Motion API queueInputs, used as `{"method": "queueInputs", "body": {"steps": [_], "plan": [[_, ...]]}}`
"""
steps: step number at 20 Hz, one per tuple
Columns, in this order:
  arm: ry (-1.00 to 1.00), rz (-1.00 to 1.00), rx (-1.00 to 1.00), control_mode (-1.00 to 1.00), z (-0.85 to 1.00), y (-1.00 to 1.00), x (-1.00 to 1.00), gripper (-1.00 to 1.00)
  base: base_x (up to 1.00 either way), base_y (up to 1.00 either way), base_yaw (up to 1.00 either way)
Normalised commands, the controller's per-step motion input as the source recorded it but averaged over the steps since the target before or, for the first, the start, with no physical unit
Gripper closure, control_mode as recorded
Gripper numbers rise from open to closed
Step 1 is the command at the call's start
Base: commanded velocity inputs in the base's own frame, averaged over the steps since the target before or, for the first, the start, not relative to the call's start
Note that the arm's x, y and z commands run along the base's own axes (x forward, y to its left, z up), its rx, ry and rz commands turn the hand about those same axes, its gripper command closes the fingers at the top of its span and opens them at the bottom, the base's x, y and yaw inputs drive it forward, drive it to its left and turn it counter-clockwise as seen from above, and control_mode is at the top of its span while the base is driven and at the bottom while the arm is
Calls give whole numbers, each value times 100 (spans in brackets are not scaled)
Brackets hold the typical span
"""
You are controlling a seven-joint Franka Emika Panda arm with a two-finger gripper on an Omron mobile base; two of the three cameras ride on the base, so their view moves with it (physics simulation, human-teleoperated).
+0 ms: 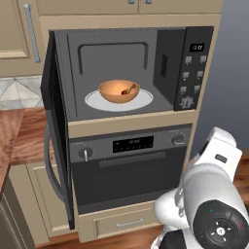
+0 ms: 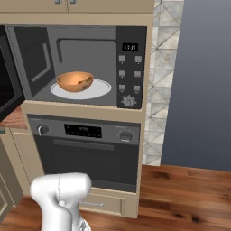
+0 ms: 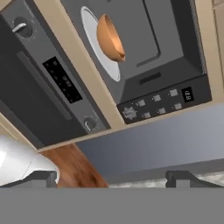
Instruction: Remove the tangerine from the bowl and place it on the small plate. Then place the bowl with only the chicken drumstick in the microwave, close the door, and press the start button to microwave the chicken drumstick.
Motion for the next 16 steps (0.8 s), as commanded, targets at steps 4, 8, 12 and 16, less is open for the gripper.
{"method": "queueInputs", "body": {"steps": [4,8,12,16], "plan": [[-5,0,-9,-100,0,35,-66,-100,0,0,0],[-3,0,-14,-100,0,69,-31,-100,0,0,0],[-13,1,-10,-100,0,68,-36,-100,0,0,0],[-18,3,-10,-100,2,58,-53,-100,0,0,0]]}}
